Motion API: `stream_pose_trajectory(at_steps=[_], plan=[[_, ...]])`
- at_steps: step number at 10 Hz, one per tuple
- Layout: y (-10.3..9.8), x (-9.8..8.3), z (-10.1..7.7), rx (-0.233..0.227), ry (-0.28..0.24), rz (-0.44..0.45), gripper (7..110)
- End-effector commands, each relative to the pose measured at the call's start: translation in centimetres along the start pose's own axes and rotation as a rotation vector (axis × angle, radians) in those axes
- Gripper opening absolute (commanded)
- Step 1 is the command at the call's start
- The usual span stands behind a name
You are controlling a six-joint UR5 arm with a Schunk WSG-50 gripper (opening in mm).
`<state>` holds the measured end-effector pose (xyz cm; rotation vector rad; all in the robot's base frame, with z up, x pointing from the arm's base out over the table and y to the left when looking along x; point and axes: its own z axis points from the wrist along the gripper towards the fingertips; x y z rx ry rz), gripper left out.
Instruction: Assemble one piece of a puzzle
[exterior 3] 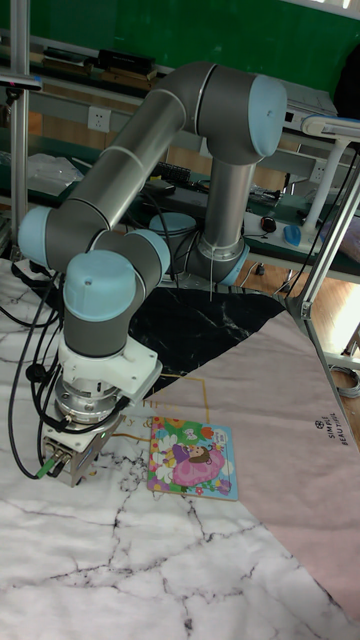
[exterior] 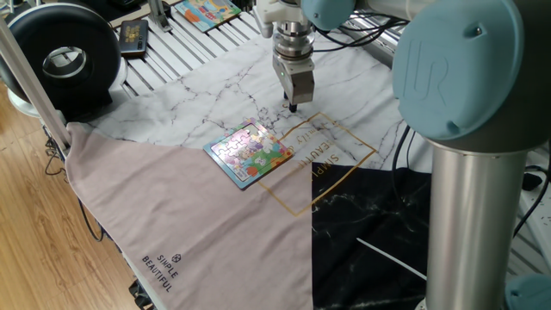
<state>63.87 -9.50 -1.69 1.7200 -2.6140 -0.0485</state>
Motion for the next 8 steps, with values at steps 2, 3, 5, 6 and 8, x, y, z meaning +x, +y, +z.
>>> stream_pose_trajectory(at_steps=[2,3,5,6,8], plan=[[-0.4,0.0,-0.33,0.018,-0.006,0.014,44],[-0.5,0.08,-0.43,0.025,-0.002,0.016,44],[-0.55,-0.06,0.07,0.022,-0.016,0.022,22],[-0.74,-0.08,0.25,0.026,-0.018,0.019,22],[-0.8,-0.08,0.03,0.027,-0.016,0.019,22]])
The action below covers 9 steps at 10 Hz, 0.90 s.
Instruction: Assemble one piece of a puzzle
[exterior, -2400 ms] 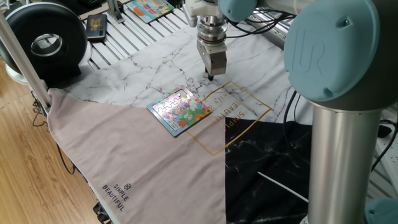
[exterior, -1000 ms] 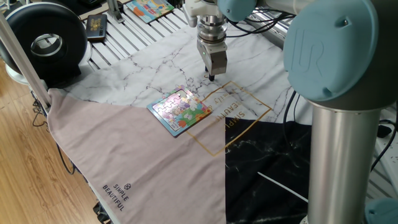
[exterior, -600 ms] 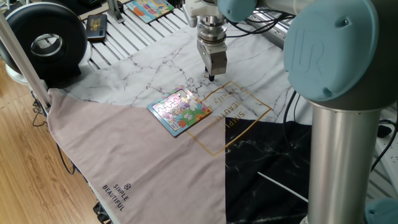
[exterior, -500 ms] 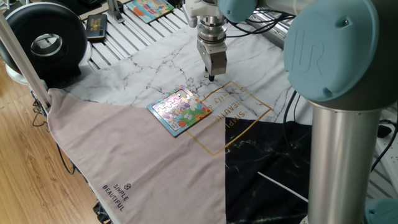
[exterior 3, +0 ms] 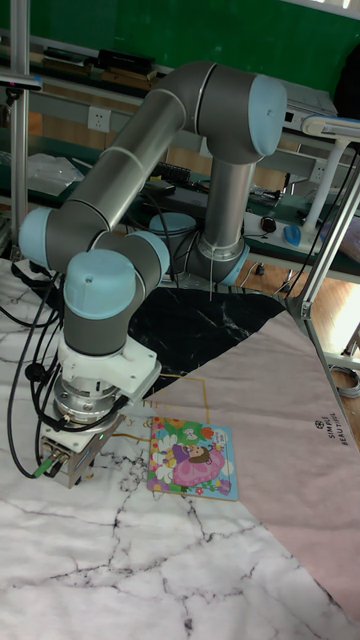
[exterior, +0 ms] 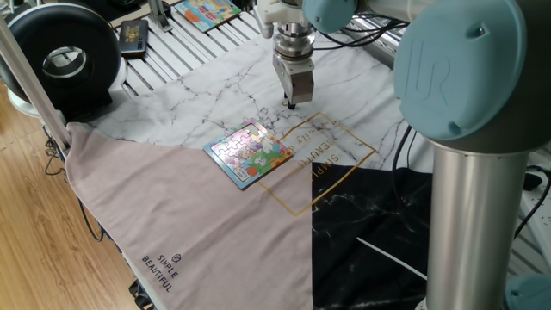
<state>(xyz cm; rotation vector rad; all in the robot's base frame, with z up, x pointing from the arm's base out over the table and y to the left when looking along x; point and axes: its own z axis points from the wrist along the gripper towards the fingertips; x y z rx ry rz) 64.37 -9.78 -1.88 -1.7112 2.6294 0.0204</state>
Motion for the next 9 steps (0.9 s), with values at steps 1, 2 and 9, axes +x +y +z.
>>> stream_pose_trajectory(at_steps=[1,2,9], plan=[[-0.4,0.0,-1.0,0.01,0.003,0.009,22],[-0.6,0.1,-1.9,0.024,0.019,0.013,22],[0.7,-0.4,-2.8,-0.011,0.016,0.061,22]])
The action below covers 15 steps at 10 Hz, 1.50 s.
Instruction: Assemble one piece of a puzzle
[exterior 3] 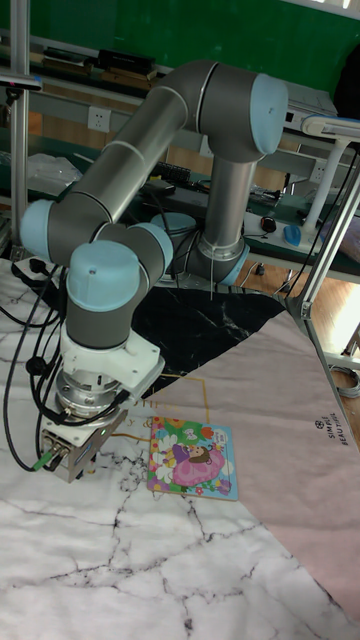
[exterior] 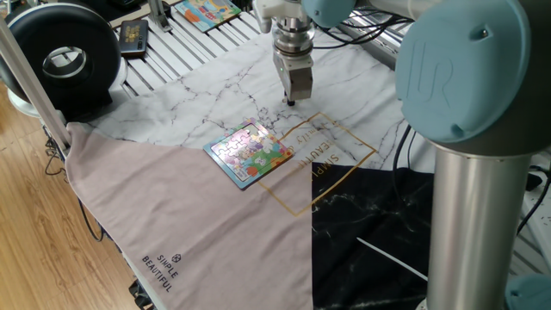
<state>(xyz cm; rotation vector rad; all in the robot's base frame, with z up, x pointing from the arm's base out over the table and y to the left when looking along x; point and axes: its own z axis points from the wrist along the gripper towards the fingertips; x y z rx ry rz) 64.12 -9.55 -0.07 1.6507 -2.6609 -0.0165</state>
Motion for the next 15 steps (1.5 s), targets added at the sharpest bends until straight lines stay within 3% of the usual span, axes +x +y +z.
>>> stream_pose_trajectory(at_steps=[1,4,7,11,15], plan=[[0.3,-0.6,-1.6,0.002,0.011,0.009,22],[1.5,-3.8,-2.6,0.006,-0.013,-0.021,22],[3.3,-6.9,-2.6,0.019,-0.034,0.04,22],[4.5,-8.8,-1.9,0.028,-0.058,0.091,22],[5.3,-10.5,-1.8,0.014,-0.11,0.083,22]])
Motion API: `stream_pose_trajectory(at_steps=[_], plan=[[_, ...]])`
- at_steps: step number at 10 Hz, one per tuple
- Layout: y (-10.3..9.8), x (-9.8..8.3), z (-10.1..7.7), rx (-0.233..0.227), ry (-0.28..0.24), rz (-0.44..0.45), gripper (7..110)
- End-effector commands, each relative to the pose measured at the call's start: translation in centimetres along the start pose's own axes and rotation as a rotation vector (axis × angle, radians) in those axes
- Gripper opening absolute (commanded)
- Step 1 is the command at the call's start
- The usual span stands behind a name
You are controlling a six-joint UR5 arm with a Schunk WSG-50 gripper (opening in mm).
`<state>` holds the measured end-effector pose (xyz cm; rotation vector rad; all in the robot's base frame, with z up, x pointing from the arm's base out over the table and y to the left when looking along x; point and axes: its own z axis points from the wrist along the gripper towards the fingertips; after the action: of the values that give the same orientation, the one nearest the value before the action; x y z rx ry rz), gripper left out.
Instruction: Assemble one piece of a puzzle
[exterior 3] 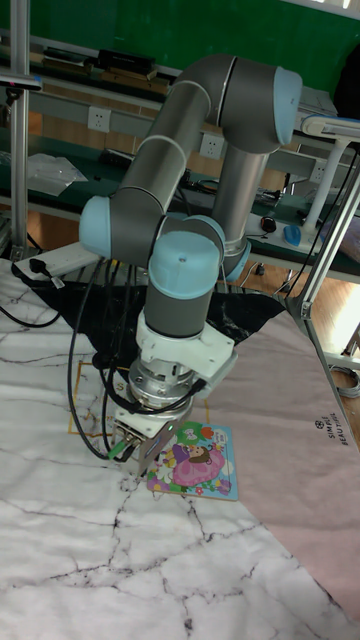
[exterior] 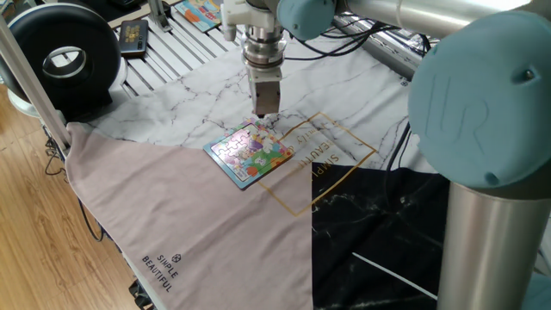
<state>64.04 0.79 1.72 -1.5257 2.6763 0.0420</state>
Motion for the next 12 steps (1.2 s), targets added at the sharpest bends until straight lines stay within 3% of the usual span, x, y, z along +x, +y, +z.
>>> stream_pose_trajectory(at_steps=[1,3,7,12], plan=[[1.0,-1.5,0.0,-0.009,-0.049,0.017,22],[1.7,-1.9,0.7,-0.015,-0.076,0.041,22],[2.6,-1.6,1.0,-0.006,-0.076,0.018,22],[1.7,-0.5,0.8,0.029,-0.031,0.026,22]])
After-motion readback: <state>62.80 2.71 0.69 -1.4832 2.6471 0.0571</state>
